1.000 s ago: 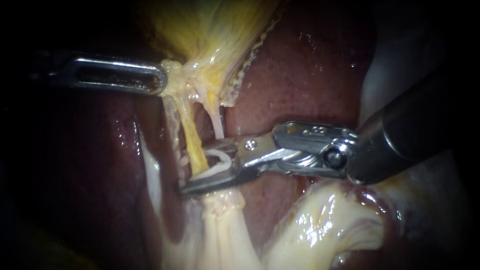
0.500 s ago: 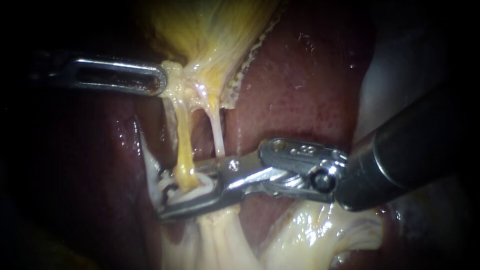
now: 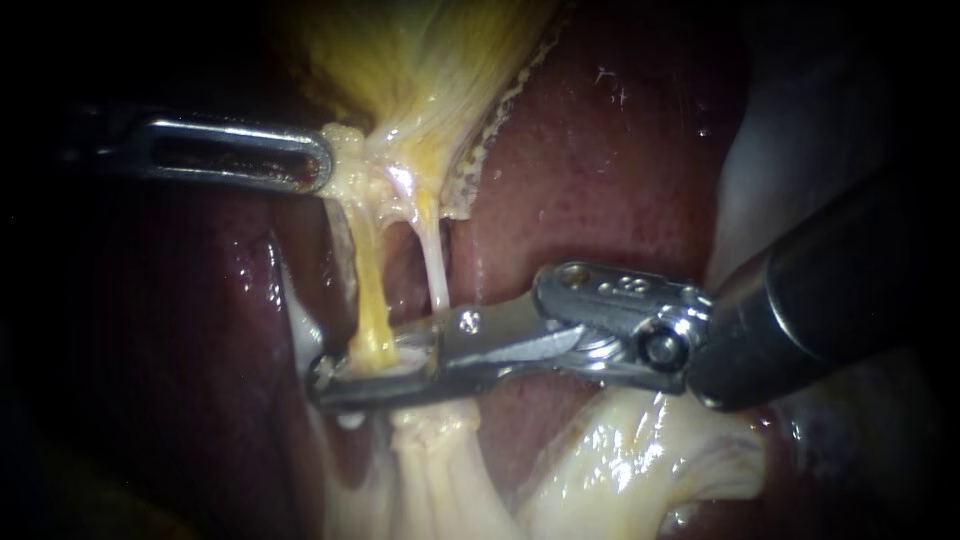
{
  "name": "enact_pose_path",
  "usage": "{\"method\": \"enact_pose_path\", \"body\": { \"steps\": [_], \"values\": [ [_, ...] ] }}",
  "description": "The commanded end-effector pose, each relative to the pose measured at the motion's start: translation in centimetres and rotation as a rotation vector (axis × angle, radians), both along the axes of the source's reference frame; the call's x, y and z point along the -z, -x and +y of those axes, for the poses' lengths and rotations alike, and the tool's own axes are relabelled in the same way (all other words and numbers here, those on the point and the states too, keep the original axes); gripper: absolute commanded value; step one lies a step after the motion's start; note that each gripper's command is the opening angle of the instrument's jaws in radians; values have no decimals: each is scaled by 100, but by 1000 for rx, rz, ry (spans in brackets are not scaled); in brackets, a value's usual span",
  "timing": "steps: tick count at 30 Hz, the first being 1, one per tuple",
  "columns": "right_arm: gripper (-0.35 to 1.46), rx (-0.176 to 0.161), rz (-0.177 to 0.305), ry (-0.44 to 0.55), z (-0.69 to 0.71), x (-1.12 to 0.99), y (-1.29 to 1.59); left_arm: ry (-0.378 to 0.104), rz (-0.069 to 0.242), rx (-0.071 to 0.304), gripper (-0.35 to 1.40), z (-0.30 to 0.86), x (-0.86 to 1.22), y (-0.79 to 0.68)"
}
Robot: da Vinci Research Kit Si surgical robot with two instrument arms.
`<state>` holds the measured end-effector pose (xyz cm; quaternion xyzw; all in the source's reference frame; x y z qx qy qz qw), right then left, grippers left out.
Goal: Clipping second clip left tube
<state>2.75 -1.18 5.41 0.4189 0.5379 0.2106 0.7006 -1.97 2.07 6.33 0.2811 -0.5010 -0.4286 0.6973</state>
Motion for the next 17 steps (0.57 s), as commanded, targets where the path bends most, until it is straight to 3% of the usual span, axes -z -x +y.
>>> {"method": "enact_pose_path", "body": {
  "steps": [1,17],
  "values": [
    [-35,1,-9,-25,-1,0,-1,0,0,0,-35,0,0,0],
    [-35,-2,-28,-72,0,-10,3,1,2,2,-35,0,0,0]
  ]
}}
